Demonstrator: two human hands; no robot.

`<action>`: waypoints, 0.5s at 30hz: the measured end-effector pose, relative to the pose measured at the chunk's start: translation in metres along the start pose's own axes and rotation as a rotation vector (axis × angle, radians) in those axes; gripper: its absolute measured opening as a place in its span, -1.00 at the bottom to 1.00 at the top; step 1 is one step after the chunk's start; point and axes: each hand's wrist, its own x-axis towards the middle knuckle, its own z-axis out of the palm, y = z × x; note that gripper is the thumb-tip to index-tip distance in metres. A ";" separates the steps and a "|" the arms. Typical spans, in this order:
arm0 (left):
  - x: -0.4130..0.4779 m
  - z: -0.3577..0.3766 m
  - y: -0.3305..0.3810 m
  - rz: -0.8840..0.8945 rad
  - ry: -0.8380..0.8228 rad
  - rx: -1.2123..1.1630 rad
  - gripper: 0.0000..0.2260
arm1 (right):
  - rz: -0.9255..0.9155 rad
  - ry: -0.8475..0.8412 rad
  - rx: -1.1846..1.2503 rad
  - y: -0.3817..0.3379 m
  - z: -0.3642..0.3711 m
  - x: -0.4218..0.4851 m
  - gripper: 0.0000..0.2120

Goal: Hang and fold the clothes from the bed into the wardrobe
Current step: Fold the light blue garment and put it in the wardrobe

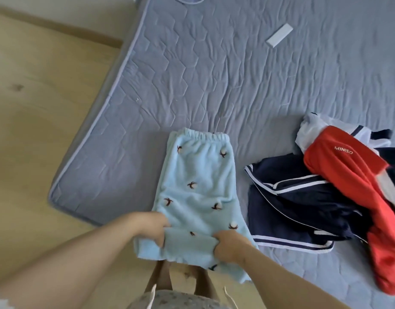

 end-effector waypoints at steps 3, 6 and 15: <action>-0.005 -0.035 0.004 0.034 0.133 -0.009 -0.79 | -0.002 0.155 0.019 -0.004 -0.034 0.002 -0.61; -0.005 -0.082 0.011 0.051 0.320 0.001 -0.86 | 0.010 0.390 -0.052 -0.010 -0.083 0.007 -0.66; 0.011 -0.154 0.033 -0.022 1.390 0.224 -0.47 | 0.095 1.158 0.084 -0.015 -0.168 0.044 -0.50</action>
